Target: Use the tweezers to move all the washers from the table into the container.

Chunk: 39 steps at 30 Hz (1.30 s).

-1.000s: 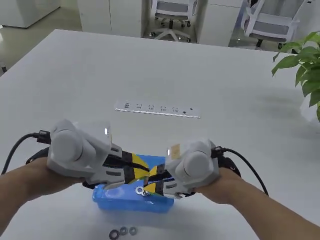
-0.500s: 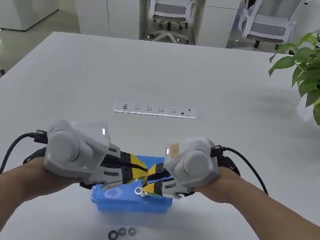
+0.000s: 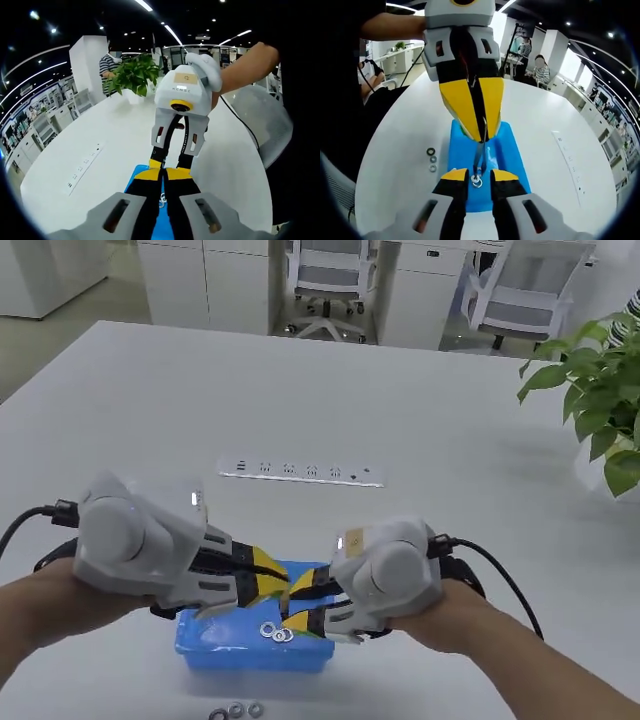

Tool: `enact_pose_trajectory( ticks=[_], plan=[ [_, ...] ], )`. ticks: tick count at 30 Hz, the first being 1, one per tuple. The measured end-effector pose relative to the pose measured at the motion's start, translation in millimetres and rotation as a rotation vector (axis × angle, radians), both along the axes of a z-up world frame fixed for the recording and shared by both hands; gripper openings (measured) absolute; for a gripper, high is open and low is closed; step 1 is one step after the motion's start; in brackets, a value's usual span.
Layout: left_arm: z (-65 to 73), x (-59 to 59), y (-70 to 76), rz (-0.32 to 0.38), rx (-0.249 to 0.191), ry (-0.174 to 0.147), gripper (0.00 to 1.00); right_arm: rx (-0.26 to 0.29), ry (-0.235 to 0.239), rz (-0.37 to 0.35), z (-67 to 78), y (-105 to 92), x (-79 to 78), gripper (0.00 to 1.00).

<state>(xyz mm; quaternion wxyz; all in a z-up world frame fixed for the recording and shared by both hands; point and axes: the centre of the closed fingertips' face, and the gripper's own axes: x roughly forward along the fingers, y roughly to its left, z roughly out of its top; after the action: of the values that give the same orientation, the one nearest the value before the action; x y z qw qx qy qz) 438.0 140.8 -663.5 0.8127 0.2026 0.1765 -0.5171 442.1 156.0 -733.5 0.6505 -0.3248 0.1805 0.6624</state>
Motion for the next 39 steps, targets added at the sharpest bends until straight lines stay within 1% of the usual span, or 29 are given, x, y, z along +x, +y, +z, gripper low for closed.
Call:
enact_pose_trajectory(
  ticks=[2, 8, 10, 11, 13, 17, 19, 23, 28, 33, 39],
  plan=[
    [2.1, -1.5, 0.3, 0.001, 0.000, 0.001, 0.05, 0.002, 0.005, -0.012, 2.8, -3.2, -2.0, 0.19],
    [10.7, -7.6, 1.3, 0.002, -0.002, -0.001, 0.05, 0.011, -0.002, -0.050, 11.6, -12.5, -4.3, 0.21],
    [13.3, -10.0, 1.6, 0.003, 0.004, 0.006, 0.05, 0.015, -0.003, -0.065, 14.1, -16.0, -4.7, 0.22],
    [15.2, -11.7, 1.8, 0.001, 0.009, 0.001, 0.05, 0.017, -0.002, -0.070, 15.2, -17.4, -5.1, 0.23],
    [18.5, -14.2, 2.2, 0.001, 0.009, 0.002, 0.05, 0.021, -0.003, -0.090, 18.3, -21.2, -5.8, 0.24],
    [26.0, -18.6, 2.4, 0.002, 0.011, -0.003, 0.05, 0.037, 0.005, -0.118, 23.3, -27.6, -9.4, 0.27],
    [27.8, -20.7, 3.5, 0.005, 0.011, 0.000, 0.05, 0.053, 0.012, -0.138, 26.4, -29.7, -11.4, 0.28],
    [28.9, -25.7, 5.1, 0.004, 0.014, 0.004, 0.05, 0.059, 0.021, -0.151, 26.8, -33.2, -16.9, 0.31],
    [29.6, -33.3, 5.5, -0.004, 0.011, 0.021, 0.05, 0.072, 0.031, -0.174, 26.9, -37.9, -24.4, 0.35],
    [26.6, -39.5, 5.4, -0.015, 0.012, 0.033, 0.05, 0.089, 0.035, -0.199, 27.5, -42.3, -28.8, 0.41],
    [22.9, -47.1, 4.6, -0.023, 0.007, 0.047, 0.05, 0.095, 0.047, -0.216, 26.3, -47.2, -34.7, 0.48]
  ],
)
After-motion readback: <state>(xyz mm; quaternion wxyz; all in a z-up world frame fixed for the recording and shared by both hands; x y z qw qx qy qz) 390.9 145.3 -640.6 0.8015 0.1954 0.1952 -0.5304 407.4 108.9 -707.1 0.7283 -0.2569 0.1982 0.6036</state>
